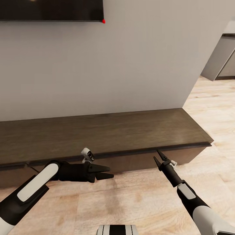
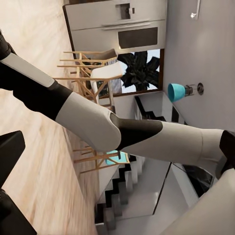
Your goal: Place each of the two pumpkins and all three candles from the living room inside a cabinet in the living room (use any cabinet), then make sure every cabinet is closed, and position the cauldron so it is next to a table in the living room.
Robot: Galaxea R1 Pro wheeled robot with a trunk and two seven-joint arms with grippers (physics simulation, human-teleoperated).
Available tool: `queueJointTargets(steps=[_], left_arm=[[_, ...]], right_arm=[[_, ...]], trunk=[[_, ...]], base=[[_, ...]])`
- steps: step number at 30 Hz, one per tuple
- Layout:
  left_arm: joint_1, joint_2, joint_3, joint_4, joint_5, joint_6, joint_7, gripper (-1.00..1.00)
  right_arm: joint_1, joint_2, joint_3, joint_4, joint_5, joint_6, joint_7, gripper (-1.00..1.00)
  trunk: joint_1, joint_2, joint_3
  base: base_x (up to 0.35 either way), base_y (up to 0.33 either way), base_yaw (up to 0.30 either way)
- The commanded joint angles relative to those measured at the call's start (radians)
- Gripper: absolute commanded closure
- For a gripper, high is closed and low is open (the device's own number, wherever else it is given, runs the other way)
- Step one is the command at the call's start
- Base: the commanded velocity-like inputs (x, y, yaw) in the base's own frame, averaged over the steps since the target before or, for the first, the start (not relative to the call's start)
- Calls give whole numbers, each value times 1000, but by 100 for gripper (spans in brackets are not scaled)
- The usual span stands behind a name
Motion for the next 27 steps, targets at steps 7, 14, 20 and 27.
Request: queueJointTargets(steps=[7, 14, 20, 27], left_arm=[[-1, 0, -2, 1, -5, 0, -7, -100], [-1, 1, -1, 1, -5, 0, -9, -100], [-1, 1, -2, 1, -5, 0, -9, -100], [-1, 1, -1, 1, -5, 0, -10, -100]], right_arm=[[0, -1, -2, 0, -7, 0, -6, -100], [0, -2, -2, 1, -6, 1, -13, -100], [0, -1, -2, 2, -6, 0, -13, -100], [0, -1, -1, 3, -6, -1, -14, -100]], trunk=[[0, 0, -1], [0, 0, -1], [0, 0, -1], [0, 0, -1]], base=[[0, 0, 0], [16, 0, 0], [127, 0, 0], [25, 0, 0]])
